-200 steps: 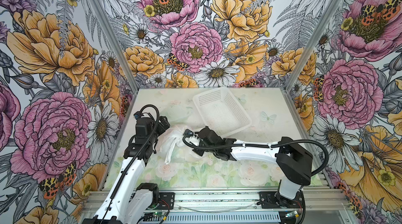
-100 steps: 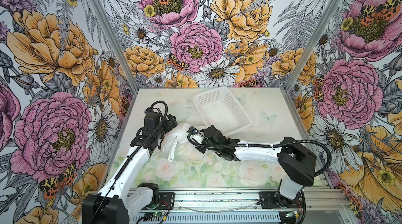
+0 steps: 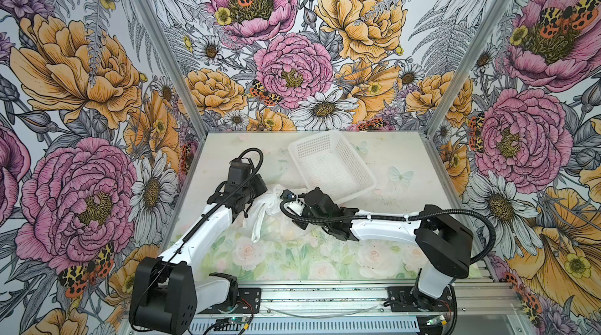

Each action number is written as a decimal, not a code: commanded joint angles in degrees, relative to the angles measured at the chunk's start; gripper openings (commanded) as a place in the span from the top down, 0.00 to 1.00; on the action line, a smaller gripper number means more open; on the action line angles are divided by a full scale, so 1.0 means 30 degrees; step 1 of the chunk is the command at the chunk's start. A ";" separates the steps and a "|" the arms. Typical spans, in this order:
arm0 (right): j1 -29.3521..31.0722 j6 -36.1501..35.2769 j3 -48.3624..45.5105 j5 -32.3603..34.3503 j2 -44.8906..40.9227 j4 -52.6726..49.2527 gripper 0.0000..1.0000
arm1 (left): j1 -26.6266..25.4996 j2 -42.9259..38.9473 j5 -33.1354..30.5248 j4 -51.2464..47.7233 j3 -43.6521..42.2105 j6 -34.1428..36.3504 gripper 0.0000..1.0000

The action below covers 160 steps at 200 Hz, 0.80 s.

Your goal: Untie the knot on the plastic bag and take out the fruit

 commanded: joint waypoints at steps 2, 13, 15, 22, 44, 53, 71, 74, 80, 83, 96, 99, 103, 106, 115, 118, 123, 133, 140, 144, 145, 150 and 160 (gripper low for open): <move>-0.0346 0.0192 -0.0104 0.0263 -0.0136 0.1069 1.00 | -0.0046 -0.1291 -0.1601 -0.0121 0.0075 0.0273 1.00; -0.0526 0.0346 -0.0221 0.0210 -0.0244 0.1184 1.00 | -0.0059 -0.1924 -0.2088 -0.0157 -0.0149 0.0250 1.00; -0.0572 0.0390 -0.0271 0.0211 -0.0266 0.1241 1.00 | -0.0061 -0.2031 -0.2181 -0.0157 -0.0198 0.0232 1.00; -0.0666 0.0450 -0.0409 0.0135 -0.0360 0.1361 1.00 | -0.0043 -0.2428 -0.2464 -0.0153 -0.0339 0.0249 1.00; -0.0997 0.0596 -0.0940 -0.0108 -0.0760 0.1801 1.00 | -0.0023 -0.3480 -0.3162 -0.0328 -0.0586 0.0254 1.00; -0.1056 0.0577 -0.1125 -0.0238 -0.0893 0.2019 1.00 | -0.0003 -0.3660 -0.3244 -0.0429 -0.0556 0.0257 1.00; -0.1047 0.0535 -0.1386 -0.0541 -0.1050 0.2304 1.00 | -0.0003 -0.3794 -0.3121 -0.0453 -0.0601 0.0169 0.90; -0.1053 0.0566 -0.1426 -0.0563 -0.1075 0.2352 1.00 | -0.0003 -0.3801 -0.3063 -0.0462 -0.0626 0.0084 0.85; -0.1073 0.0549 -0.1440 -0.0579 -0.1092 0.2392 1.00 | -0.0032 -0.3786 -0.2931 -0.0423 -0.0641 -0.0041 0.75; -0.1092 0.0527 -0.1440 -0.0579 -0.1091 0.2396 1.00 | -0.0080 -0.3778 -0.2864 -0.0443 -0.0638 -0.0089 0.68; -0.1073 0.0534 -0.1465 -0.0609 -0.1074 0.2406 1.00 | -0.0254 -0.3712 -0.2727 -0.0428 -0.0608 -0.0184 0.42; -0.1074 0.0518 -0.1469 -0.0583 -0.1048 0.2394 1.00 | -0.0309 -0.3663 -0.2721 -0.0425 -0.0587 -0.0187 0.39; -0.1083 0.0526 -0.1458 -0.0579 -0.1067 0.2409 1.00 | -0.0388 -0.3602 -0.2674 -0.0421 -0.0550 -0.0184 0.32; -0.1094 0.0528 -0.1450 -0.0594 -0.1073 0.2395 1.00 | -0.0435 -0.3572 -0.2656 -0.0447 -0.0525 -0.0209 0.28; -0.1121 0.0535 -0.1468 -0.0583 -0.1019 0.2438 1.00 | -0.0631 -0.3458 -0.2549 -0.0429 -0.0489 -0.0310 0.15; -0.1113 0.0536 -0.1466 -0.0580 -0.1016 0.2424 1.00 | -0.0707 -0.3389 -0.2479 -0.0426 -0.0502 -0.0350 0.12; -0.1119 0.0513 -0.1421 -0.0583 -0.1001 0.2422 1.00 | -0.0809 -0.3273 -0.2350 -0.0416 -0.0462 -0.0455 0.08; -0.1150 0.0483 -0.1431 -0.0579 -0.0964 0.2424 1.00 | -0.1068 -0.2973 -0.1974 -0.0366 -0.0358 -0.0535 0.02; -0.1142 0.0489 -0.1410 -0.0579 -0.0953 0.2416 1.00 | -0.1351 -0.2720 -0.1865 -0.0257 -0.0225 -0.0430 0.01; -0.1135 0.0497 -0.1396 -0.0605 -0.0935 0.2425 1.00 | -0.1519 -0.2571 -0.1865 -0.0178 -0.0149 -0.0369 0.01; -0.1144 0.0490 -0.1389 -0.0607 -0.0916 0.2409 1.00 | -0.1567 -0.2534 -0.1882 -0.0182 -0.0113 -0.0335 0.01; -0.1145 0.0491 -0.1381 -0.0638 -0.0899 0.2435 1.00 | -0.1805 -0.2327 -0.1939 -0.0158 -0.0003 -0.0208 0.01; -0.1128 0.0497 -0.1376 -0.0666 -0.0898 0.2441 1.00 | -0.2224 -0.1810 -0.2089 -0.0156 0.0238 -0.0032 0.01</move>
